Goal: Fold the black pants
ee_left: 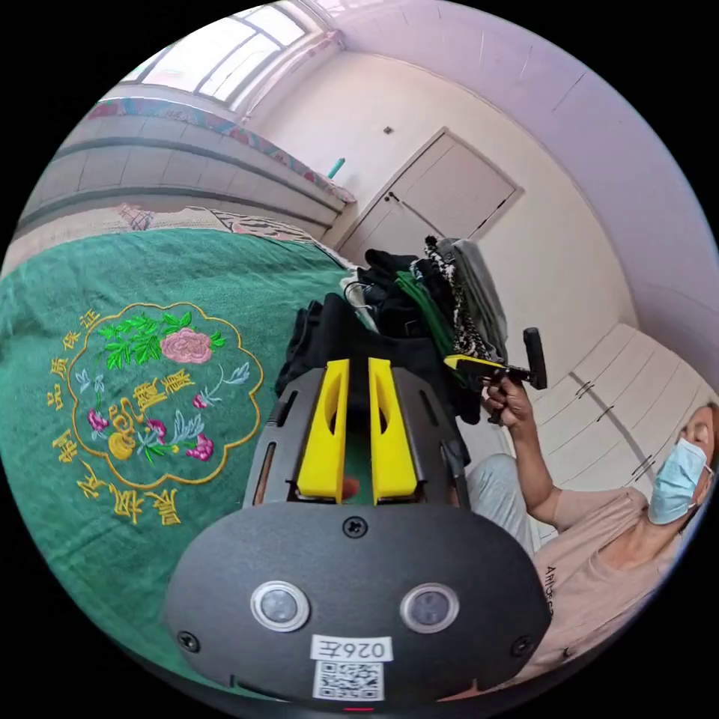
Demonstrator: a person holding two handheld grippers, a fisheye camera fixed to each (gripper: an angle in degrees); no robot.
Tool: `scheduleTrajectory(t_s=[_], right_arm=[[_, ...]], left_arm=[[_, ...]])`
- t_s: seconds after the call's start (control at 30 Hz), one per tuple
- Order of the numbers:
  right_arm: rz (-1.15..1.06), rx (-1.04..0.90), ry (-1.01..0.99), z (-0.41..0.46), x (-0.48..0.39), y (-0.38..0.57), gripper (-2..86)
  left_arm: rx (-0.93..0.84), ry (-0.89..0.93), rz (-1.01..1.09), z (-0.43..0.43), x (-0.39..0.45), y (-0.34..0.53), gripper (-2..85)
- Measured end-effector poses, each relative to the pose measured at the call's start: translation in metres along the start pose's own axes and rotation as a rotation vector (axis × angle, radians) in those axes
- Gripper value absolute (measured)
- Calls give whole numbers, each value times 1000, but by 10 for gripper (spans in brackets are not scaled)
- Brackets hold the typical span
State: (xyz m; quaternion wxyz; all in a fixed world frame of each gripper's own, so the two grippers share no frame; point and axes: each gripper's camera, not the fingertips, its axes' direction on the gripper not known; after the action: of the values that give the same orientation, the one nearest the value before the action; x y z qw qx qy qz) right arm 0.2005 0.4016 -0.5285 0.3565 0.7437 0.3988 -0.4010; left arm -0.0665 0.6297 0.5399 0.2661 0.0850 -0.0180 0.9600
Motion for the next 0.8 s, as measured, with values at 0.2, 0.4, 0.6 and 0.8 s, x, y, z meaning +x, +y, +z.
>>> scheduleTrajectory(t_s=[0.2, 0.4, 0.6, 0.8], right_arm=[[43, -117, -64, 15, 41, -41, 109], [101, -217, -246, 39, 97, -67, 125], [125, -224, -262, 31, 135, -95, 125], [142, -358, -377, 70, 152, -120, 122]], left_arm=[[-68, 27, -51, 60, 26, 36, 167], [-115, -35, -114, 121, 44, 47, 233], [-134, -70, -201, 122, 40, 42, 184], [-85, -24, -199, 114, 36, 57, 174]])
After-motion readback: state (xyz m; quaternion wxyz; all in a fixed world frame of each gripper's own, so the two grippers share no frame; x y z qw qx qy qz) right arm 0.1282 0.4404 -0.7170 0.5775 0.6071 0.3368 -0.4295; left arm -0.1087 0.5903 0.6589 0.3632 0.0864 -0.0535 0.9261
